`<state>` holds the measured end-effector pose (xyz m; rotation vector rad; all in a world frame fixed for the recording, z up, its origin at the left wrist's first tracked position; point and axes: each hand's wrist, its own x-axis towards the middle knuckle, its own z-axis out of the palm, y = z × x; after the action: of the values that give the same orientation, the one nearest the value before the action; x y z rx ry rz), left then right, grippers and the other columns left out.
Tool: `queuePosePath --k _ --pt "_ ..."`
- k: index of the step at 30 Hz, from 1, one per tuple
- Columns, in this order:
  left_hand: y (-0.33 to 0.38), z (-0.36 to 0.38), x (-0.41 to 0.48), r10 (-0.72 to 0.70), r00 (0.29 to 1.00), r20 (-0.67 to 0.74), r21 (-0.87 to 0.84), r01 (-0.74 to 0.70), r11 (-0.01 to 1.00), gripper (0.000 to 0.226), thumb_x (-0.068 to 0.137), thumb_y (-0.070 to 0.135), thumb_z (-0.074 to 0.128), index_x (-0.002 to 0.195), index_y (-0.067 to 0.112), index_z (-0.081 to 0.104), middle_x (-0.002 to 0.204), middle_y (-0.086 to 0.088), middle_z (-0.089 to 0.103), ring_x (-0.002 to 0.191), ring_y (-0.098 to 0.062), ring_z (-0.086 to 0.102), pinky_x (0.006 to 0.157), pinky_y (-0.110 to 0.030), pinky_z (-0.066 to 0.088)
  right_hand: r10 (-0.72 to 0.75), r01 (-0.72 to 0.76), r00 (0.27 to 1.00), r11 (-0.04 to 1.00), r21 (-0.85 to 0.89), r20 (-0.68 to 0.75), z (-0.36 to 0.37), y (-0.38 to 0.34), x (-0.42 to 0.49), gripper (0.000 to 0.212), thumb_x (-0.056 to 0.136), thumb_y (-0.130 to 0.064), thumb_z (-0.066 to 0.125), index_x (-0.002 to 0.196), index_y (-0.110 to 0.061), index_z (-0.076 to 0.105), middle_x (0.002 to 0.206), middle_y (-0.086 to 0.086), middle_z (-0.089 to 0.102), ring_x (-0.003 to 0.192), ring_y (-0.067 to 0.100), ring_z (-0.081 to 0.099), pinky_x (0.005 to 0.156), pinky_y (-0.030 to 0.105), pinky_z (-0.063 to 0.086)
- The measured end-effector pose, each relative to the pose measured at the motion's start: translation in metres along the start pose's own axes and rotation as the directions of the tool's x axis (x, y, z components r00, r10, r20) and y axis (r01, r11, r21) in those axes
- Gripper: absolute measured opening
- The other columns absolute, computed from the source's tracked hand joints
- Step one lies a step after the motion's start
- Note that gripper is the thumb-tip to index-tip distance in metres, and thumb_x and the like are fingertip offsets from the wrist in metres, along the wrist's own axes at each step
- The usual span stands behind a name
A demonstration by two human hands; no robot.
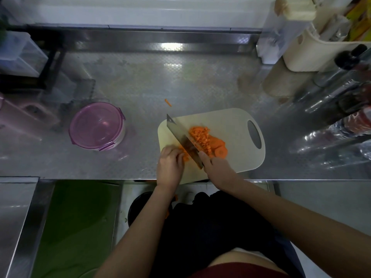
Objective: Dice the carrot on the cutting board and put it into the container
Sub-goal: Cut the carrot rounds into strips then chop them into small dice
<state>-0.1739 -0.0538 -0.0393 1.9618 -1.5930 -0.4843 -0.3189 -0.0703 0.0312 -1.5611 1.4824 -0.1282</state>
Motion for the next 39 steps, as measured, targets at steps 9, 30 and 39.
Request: queuePosePath --k 9,30,39 --pt "0.002 -0.003 0.002 0.014 1.0 0.006 0.037 -0.014 0.999 0.007 0.079 -0.004 0.062 0.082 0.0 0.068 0.085 -0.014 0.062 0.085 -0.029 0.058 0.077 -0.024 0.037 0.047 -0.044 0.997 0.998 0.04 -0.062 0.02 0.002 0.009 0.046 0.099 -0.043 0.034 0.062 -0.017 0.043 0.064 0.002 0.046 0.074 0.021 0.047 0.067 0.028 0.031" --pt "0.009 -0.015 0.012 -0.144 0.989 0.036 -0.193 0.149 0.97 0.01 0.076 0.006 0.072 0.084 0.011 0.075 0.092 -0.003 0.07 0.09 -0.015 0.059 0.081 -0.004 0.033 0.066 -0.056 0.991 0.994 0.097 -0.112 0.006 0.003 0.022 0.063 0.1 -0.044 0.028 0.086 0.005 0.065 0.093 0.025 0.064 0.094 0.031 0.058 0.08 0.032 0.041" --pt "0.005 -0.011 -0.003 -0.076 0.997 0.002 -0.017 0.076 0.997 0.032 0.087 0.018 0.062 0.117 0.007 0.063 0.111 -0.008 0.057 0.107 -0.023 0.048 0.096 -0.025 0.033 0.0 0.004 0.999 0.996 0.092 -0.037 0.002 0.005 0.011 0.06 0.1 -0.044 0.027 0.049 -0.016 0.042 0.051 0.001 0.044 0.053 0.016 0.044 0.062 0.028 0.033"
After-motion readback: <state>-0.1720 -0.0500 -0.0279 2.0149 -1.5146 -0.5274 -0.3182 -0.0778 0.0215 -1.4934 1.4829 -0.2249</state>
